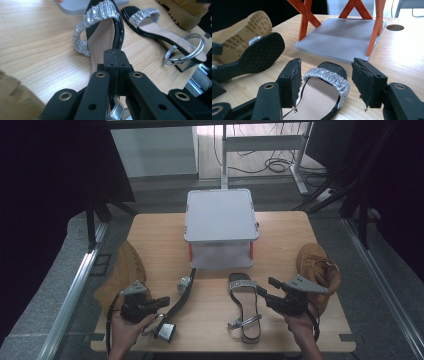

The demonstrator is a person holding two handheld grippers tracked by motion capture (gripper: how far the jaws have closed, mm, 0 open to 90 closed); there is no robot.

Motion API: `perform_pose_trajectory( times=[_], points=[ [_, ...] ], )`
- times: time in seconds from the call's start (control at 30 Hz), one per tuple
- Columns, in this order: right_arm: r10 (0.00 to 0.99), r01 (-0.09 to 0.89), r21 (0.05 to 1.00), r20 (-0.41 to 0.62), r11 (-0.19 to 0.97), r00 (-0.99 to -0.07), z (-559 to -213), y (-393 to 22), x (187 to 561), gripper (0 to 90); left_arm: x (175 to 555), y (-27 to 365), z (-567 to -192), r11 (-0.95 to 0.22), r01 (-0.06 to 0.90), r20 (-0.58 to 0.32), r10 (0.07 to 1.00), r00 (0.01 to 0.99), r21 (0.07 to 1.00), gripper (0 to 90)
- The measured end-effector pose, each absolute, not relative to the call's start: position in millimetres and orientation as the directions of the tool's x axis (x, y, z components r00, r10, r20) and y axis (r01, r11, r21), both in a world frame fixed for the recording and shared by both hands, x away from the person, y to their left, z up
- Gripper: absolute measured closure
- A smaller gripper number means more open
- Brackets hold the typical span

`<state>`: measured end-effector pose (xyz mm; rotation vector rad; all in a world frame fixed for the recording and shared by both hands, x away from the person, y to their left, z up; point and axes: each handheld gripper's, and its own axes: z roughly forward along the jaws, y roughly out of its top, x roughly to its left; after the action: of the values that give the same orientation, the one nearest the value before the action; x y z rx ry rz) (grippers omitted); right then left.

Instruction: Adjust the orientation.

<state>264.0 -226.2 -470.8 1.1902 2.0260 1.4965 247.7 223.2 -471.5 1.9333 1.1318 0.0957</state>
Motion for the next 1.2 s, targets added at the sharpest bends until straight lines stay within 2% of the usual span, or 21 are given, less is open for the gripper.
perform_pose_trajectory(
  times=[0.6,1.2],
  points=[
    [0.792,0.430,0.897,0.190,0.100,-0.580,-475.1,-221.7,266.0,40.9,267.5,206.4,-483.6,-0.267,0.706,-0.337,0.733,0.591,0.657,89.8],
    [0.807,0.440,0.894,0.196,0.087,-0.557,-476.5,-224.5,266.2,40.9,270.1,198.0,-481.9,-0.284,0.713,-0.351,0.717,0.602,0.641,89.8]
  ],
)
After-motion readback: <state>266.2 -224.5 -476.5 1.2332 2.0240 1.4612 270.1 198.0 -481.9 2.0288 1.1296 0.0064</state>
